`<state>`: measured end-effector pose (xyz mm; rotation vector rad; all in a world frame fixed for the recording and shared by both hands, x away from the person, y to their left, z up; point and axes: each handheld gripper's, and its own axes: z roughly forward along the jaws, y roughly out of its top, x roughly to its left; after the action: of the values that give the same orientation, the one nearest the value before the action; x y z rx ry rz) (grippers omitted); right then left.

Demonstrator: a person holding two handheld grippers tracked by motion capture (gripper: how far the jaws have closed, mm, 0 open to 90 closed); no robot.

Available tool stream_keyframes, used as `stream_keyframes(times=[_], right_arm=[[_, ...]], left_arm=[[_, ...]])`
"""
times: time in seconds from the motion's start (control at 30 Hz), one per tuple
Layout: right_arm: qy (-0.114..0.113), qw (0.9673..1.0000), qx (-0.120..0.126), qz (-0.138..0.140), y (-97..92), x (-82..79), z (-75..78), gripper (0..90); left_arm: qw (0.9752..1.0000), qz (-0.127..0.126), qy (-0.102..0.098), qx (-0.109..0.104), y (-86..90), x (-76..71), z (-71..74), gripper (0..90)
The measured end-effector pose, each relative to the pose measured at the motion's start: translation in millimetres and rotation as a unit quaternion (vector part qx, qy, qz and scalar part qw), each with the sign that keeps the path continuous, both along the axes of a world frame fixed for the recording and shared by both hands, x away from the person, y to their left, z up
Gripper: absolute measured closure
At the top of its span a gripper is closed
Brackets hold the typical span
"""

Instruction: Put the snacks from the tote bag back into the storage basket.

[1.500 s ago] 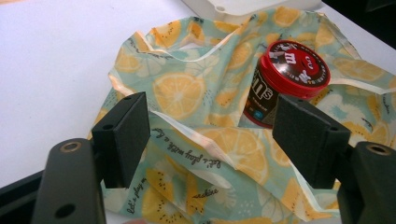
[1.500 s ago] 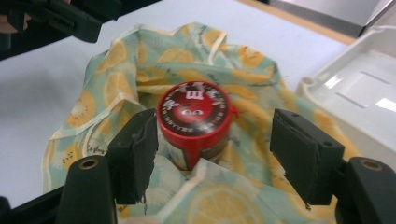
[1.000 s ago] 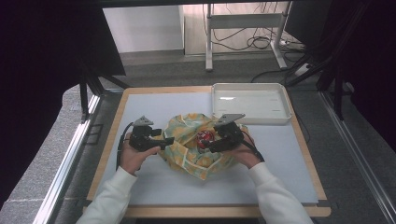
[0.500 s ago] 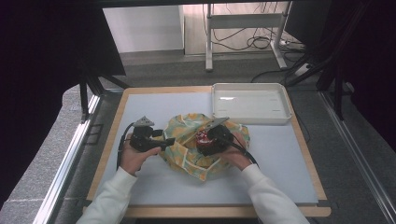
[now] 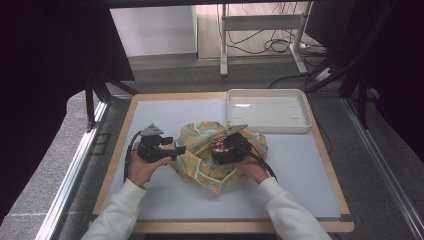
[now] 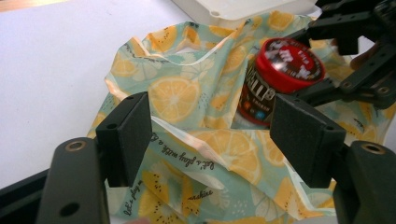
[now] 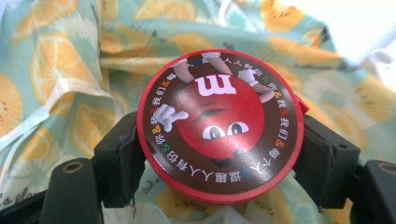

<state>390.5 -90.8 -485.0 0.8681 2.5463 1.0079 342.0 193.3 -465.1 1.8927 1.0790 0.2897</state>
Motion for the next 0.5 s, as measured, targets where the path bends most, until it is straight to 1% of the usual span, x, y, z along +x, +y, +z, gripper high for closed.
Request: stream_keyframes(times=[0.07, 0.13, 0.2, 0.37, 0.5], right_arm=[[-0.010, 0.9999, 0.006, -0.003, -2.0, -1.7, 4.5, 25.4], [-0.013, 0.9997, 0.021, -0.004, -5.0, -3.3, 10.5, 25.4], [-0.017, 0.9994, 0.030, -0.005, -7.5, -4.5, 15.7, 25.4], [-0.032, 0.9979, 0.056, -0.005, -12.8, -9.3, 30.8, 25.4], [-0.044, 0.9964, 0.072, -0.001, -16.5, -11.7, 40.7, 25.5]], left_arm=[[1.0000, 0.000, 0.000, -0.001, 1.0, 0.4, -0.1, 29.7], [1.0000, 0.000, 0.002, -0.002, 1.6, 0.4, -0.1, 29.8], [1.0000, -0.002, 0.003, -0.002, 1.8, 0.7, -0.2, 29.8], [1.0000, -0.004, 0.006, -0.001, 2.1, 1.6, -1.1, 29.7], [0.9999, -0.006, 0.009, -0.002, 1.6, 2.0, -1.8, 29.9]])
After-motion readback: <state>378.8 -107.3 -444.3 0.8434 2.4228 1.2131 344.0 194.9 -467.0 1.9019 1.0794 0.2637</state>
